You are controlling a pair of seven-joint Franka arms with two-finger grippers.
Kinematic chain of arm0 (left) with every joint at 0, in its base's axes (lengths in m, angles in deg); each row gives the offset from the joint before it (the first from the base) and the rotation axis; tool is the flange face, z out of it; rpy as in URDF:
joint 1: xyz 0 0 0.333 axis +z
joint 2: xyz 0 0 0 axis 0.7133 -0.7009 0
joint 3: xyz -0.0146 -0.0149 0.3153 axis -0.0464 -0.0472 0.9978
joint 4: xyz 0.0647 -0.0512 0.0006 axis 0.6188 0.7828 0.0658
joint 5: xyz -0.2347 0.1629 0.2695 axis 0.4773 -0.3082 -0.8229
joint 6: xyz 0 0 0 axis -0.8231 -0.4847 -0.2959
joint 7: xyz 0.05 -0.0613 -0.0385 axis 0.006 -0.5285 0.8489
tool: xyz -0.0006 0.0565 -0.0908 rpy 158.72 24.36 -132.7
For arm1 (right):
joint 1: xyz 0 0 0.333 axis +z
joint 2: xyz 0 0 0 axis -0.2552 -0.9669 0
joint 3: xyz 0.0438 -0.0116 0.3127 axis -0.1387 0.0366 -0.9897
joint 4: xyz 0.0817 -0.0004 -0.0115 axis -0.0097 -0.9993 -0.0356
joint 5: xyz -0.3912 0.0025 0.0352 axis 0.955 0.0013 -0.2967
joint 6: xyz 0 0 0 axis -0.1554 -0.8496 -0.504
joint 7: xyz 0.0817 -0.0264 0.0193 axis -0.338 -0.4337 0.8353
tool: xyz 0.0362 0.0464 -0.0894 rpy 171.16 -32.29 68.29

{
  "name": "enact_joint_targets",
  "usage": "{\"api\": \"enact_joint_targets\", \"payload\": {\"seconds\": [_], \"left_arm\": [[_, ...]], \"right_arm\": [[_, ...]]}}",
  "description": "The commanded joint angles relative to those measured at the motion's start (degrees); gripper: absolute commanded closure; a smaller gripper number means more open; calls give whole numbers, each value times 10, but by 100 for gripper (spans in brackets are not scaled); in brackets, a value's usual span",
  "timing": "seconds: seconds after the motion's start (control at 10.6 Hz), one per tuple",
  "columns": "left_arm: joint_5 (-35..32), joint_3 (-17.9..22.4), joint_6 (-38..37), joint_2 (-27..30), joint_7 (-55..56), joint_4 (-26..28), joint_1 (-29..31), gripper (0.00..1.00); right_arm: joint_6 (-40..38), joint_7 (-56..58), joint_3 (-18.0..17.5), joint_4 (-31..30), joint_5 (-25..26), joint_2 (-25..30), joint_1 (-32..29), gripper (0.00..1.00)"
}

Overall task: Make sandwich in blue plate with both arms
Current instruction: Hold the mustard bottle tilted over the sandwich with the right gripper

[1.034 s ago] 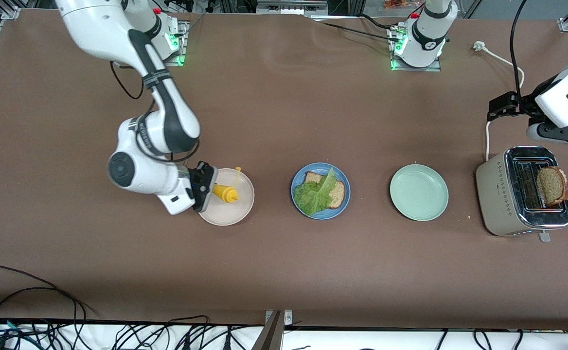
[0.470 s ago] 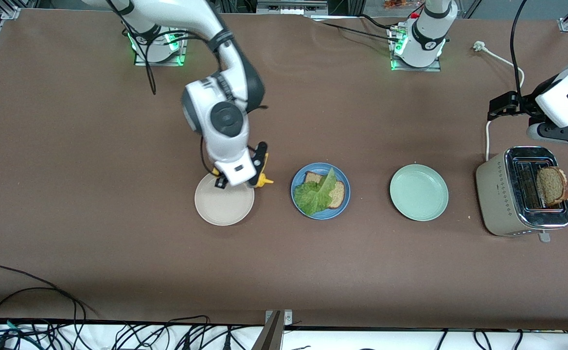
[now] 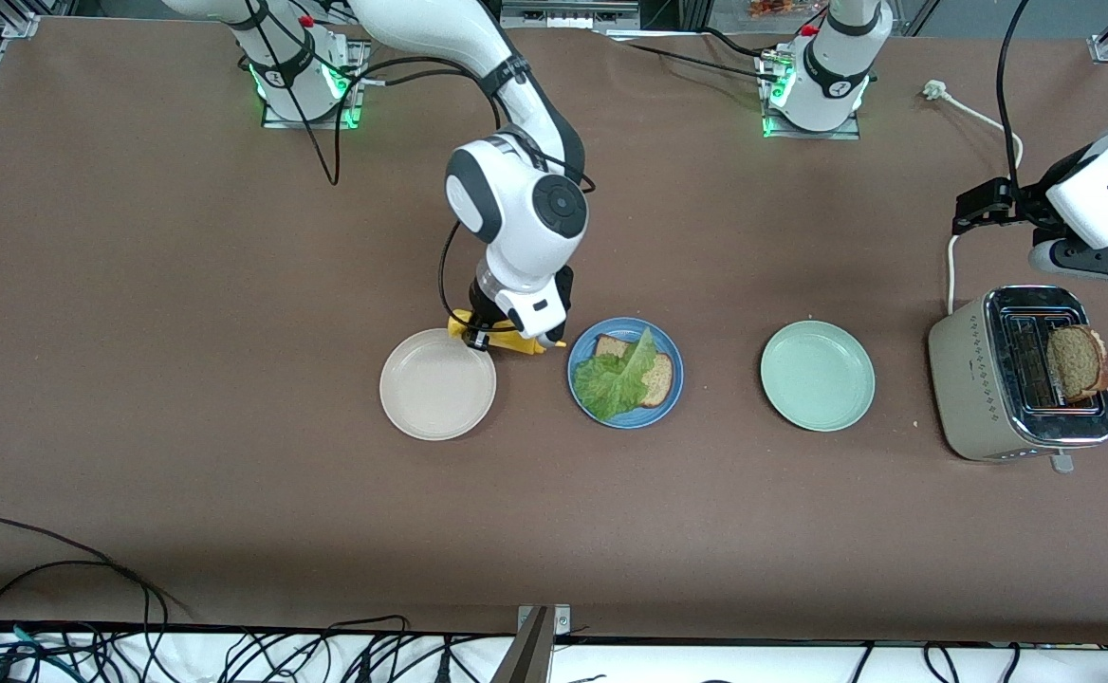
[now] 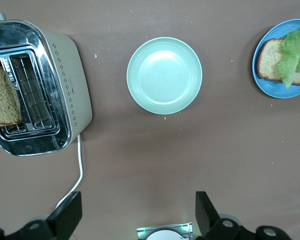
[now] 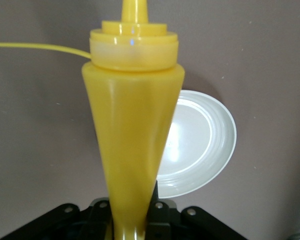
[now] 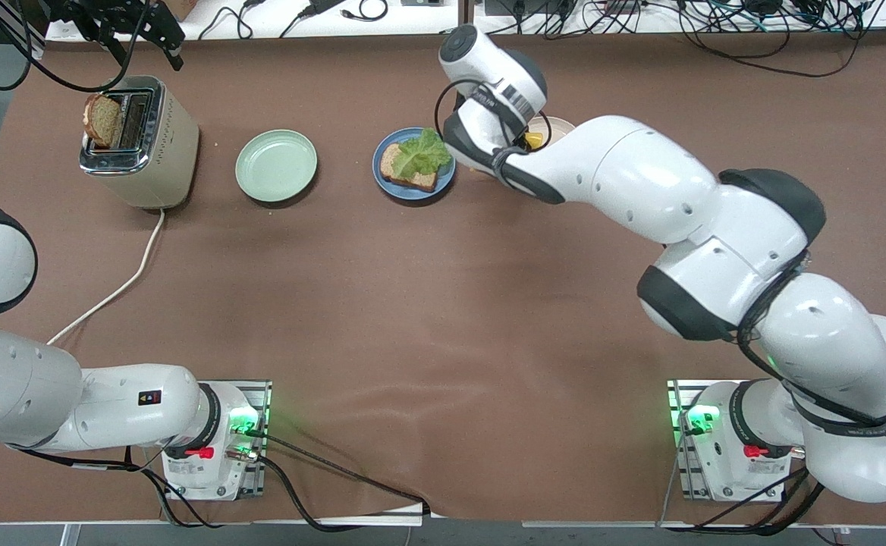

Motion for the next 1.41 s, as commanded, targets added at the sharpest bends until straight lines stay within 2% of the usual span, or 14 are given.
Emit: {"api": "enact_joint_targets", "payload": {"seconds": [0.0, 0.28, 0.56, 1.32], "left_arm": [[-3, -2, -13, -4, -1, -14, 1, 0], [-4, -1, -13, -3, -1, -14, 1, 0], [-4, -1, -13, -3, -1, -14, 2, 0], [-3, -2, -13, -4, -1, -14, 1, 0]], "right_arm": [[-71, -28, 46, 121, 14, -95, 31, 100], [-67, -29, 47, 124, 14, -97, 29, 100], [-57, -48, 49, 141, 14, -134, 32, 100], [-55, -51, 46, 141, 17, -138, 33, 100]]}}
